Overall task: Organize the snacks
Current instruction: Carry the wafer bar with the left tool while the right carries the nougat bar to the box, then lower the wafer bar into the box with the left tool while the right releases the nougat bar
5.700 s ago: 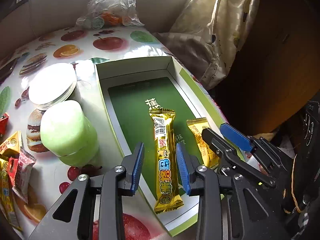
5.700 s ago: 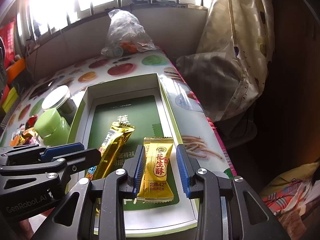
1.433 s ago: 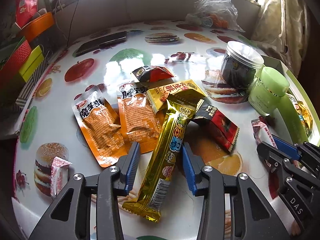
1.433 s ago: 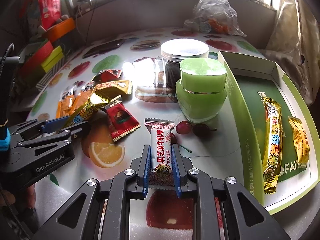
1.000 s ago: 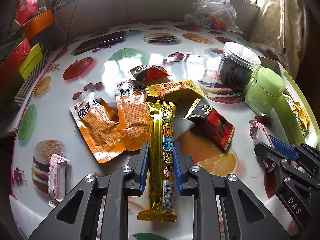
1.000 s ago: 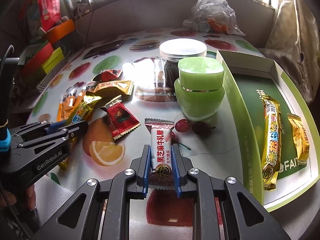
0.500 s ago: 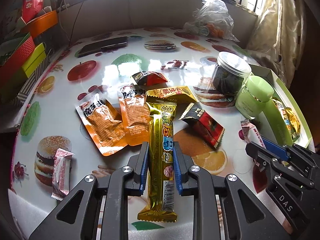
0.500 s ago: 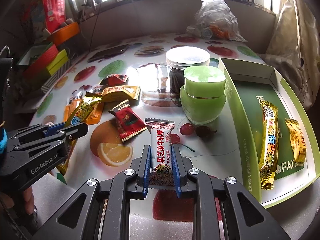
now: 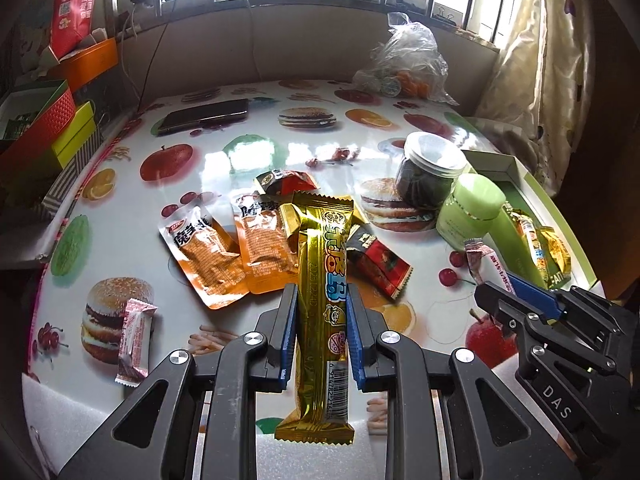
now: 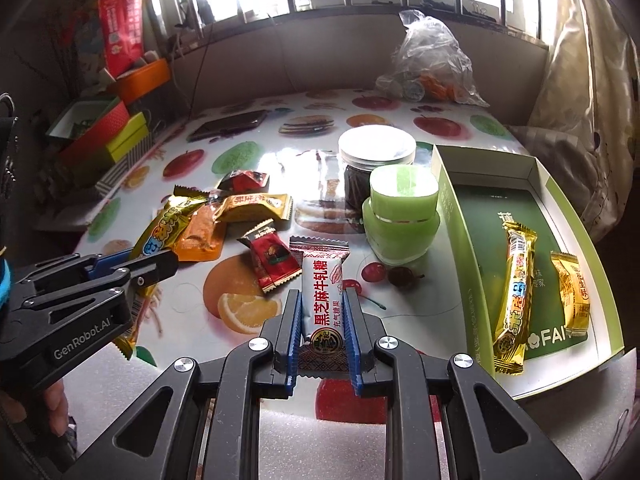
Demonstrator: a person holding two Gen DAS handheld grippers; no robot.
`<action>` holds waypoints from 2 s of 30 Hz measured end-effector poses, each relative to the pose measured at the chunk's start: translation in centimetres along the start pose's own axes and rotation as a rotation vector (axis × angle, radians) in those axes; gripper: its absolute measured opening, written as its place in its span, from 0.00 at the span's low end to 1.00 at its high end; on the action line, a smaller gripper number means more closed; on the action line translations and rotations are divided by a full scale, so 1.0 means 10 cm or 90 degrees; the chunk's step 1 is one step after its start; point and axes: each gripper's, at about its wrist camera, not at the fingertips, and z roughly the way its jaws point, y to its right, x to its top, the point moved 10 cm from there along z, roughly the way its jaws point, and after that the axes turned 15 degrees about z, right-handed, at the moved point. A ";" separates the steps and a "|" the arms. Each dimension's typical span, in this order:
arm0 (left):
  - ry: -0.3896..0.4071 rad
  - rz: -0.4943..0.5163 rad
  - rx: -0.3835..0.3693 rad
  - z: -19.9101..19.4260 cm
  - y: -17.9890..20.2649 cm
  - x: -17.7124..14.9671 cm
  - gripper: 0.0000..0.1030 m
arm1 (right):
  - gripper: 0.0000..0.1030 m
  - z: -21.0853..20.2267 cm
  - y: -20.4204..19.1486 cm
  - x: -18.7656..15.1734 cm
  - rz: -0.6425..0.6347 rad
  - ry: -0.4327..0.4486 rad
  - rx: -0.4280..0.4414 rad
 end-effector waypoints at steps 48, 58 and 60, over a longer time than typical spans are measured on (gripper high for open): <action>0.029 0.084 -0.209 0.25 1.81 1.14 0.23 | 0.18 -0.68 1.68 0.61 0.136 0.094 -0.121; -0.009 0.086 -0.204 0.61 2.00 1.23 0.23 | 0.18 -0.41 2.00 0.60 0.171 0.066 -0.136; -0.018 0.084 -0.205 0.69 2.03 1.22 0.23 | 0.18 -0.38 2.04 0.60 0.171 0.062 -0.136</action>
